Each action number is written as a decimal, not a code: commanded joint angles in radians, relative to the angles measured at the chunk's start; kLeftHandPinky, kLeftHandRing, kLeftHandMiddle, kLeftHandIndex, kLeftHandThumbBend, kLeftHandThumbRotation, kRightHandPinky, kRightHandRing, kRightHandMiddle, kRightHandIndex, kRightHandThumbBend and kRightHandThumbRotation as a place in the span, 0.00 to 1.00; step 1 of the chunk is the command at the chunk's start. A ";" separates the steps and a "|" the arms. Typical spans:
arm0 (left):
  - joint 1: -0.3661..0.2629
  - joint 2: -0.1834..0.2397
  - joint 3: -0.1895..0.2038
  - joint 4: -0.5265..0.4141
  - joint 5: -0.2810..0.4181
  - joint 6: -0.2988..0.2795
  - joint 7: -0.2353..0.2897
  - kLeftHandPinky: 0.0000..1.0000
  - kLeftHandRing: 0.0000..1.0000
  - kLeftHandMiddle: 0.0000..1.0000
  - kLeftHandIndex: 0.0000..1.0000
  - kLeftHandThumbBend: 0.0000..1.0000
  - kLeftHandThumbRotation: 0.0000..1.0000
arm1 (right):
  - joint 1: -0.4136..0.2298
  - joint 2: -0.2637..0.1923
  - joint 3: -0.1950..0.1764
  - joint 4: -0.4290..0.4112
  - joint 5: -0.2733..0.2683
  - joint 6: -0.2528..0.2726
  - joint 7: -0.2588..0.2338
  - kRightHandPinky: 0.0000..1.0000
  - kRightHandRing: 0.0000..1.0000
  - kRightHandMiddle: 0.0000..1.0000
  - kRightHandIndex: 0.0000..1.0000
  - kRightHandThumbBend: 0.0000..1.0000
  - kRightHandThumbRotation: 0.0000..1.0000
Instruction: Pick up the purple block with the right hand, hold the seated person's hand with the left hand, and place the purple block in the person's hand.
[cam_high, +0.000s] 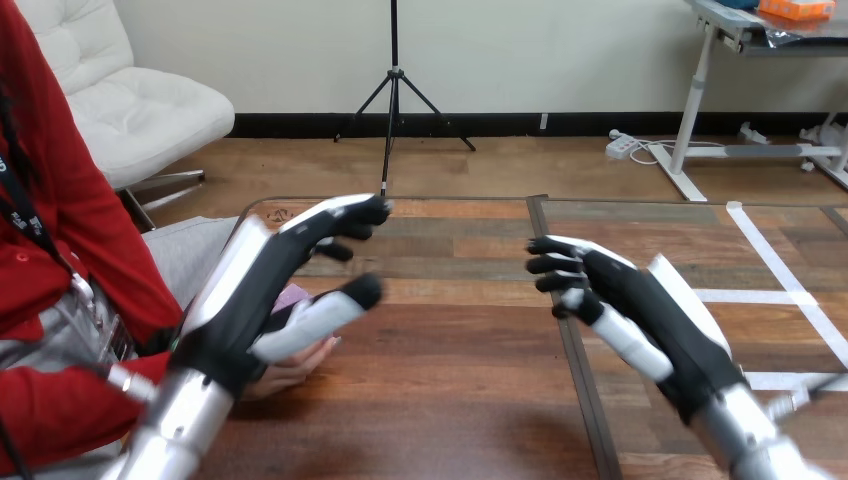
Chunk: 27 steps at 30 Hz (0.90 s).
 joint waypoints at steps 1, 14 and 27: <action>0.007 -0.021 0.025 0.077 -0.074 -0.080 -0.024 0.67 0.75 0.76 0.75 0.95 1.00 | 0.042 0.058 -0.039 -0.037 0.084 -0.050 -0.009 0.66 0.76 0.80 0.82 0.97 1.00; 0.087 -0.044 0.042 0.189 -0.229 -0.201 -0.145 0.70 0.76 0.75 0.72 0.84 1.00 | 0.170 0.151 -0.066 -0.021 0.285 -0.130 0.078 0.67 0.75 0.79 0.82 0.93 1.00; 0.091 -0.107 0.050 0.290 -0.365 -0.293 -0.252 0.65 0.74 0.73 0.69 0.78 1.00 | 0.214 0.214 -0.088 0.022 0.407 -0.157 0.177 0.69 0.79 0.83 0.84 0.91 1.00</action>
